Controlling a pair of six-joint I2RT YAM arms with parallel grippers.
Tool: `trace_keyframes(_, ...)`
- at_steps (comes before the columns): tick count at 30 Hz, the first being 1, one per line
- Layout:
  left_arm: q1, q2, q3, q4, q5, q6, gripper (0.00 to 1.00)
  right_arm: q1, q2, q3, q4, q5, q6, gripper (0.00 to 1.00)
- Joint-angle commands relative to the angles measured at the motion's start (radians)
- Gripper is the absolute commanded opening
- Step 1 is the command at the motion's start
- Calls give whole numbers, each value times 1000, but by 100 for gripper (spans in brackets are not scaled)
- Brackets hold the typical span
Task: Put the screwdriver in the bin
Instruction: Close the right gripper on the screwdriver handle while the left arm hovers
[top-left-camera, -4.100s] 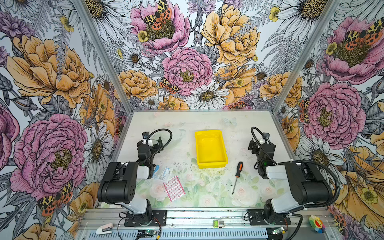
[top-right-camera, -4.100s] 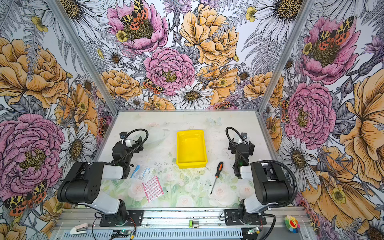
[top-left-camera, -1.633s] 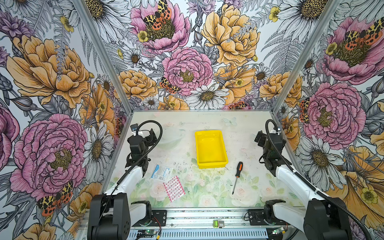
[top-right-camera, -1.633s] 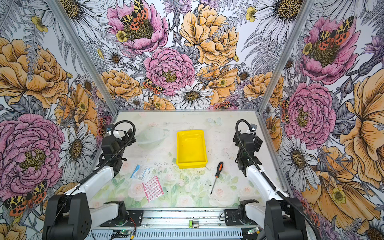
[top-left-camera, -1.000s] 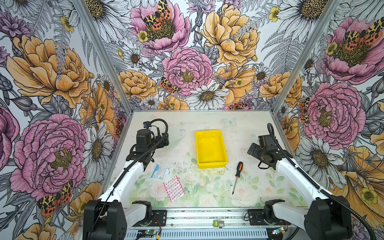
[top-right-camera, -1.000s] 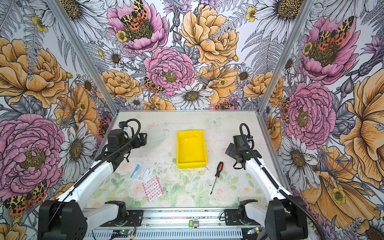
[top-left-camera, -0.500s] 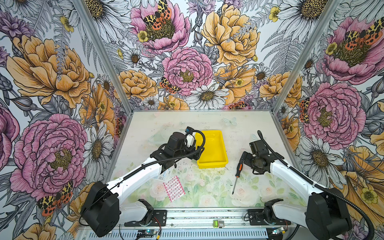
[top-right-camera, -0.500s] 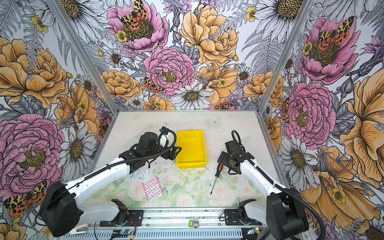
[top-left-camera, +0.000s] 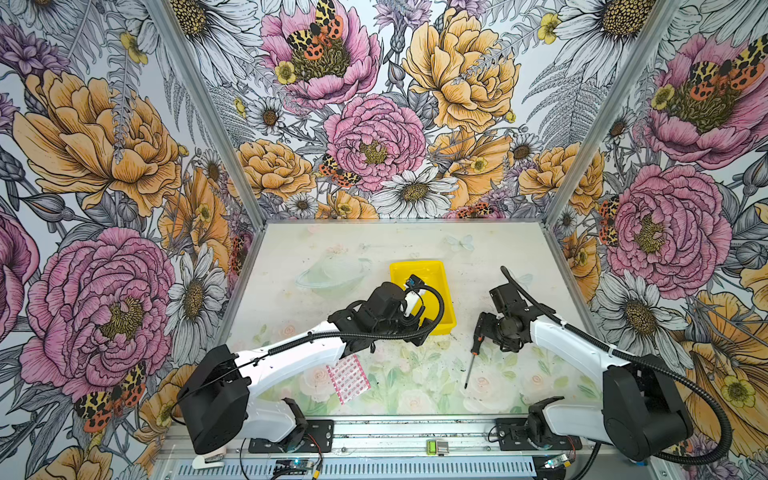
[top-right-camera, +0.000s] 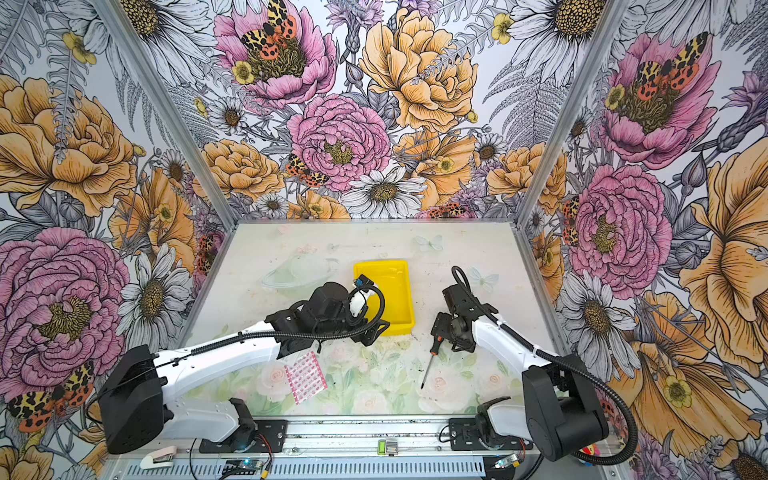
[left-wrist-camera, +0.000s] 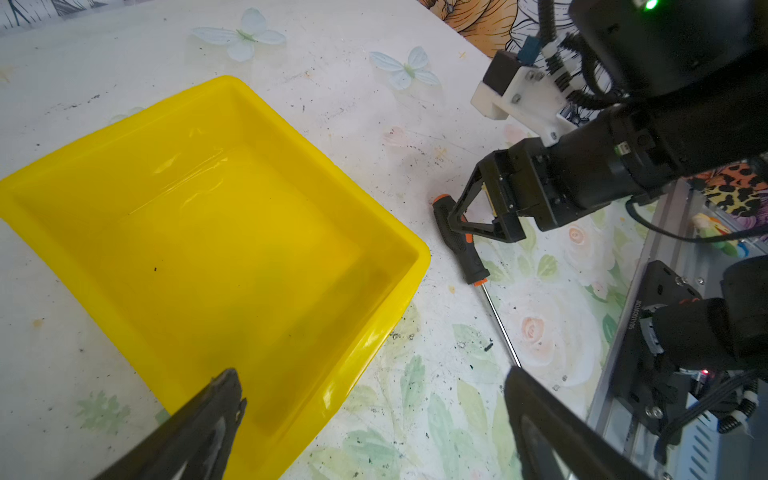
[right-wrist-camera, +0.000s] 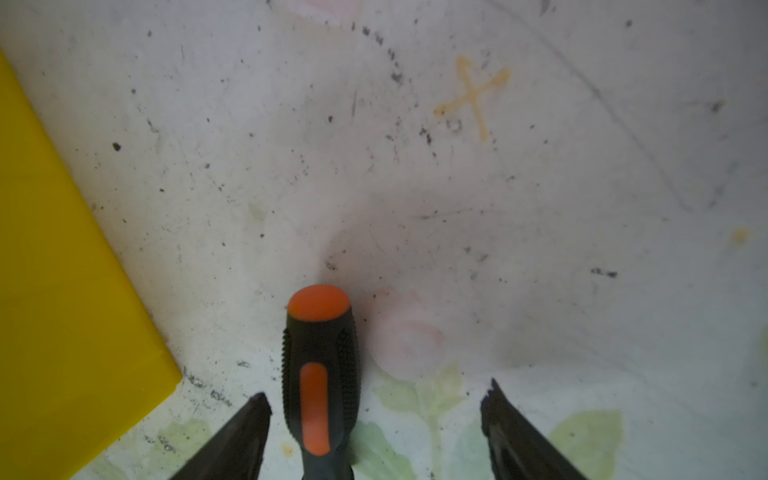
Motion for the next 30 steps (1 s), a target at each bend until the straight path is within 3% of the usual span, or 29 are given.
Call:
trace_keyframes(1,-7,-30,-4,6,-39,6,99,14,25,-4,26,-15,-12,79)
trace_keyframes(17,-10,-112,-80,0,-57,-33,99,80,86,0,45,36,13,50)
trace_keyframes(30,-10,-171,-129,-5,-63,-40,99,123,127,1,44,75,34,20)
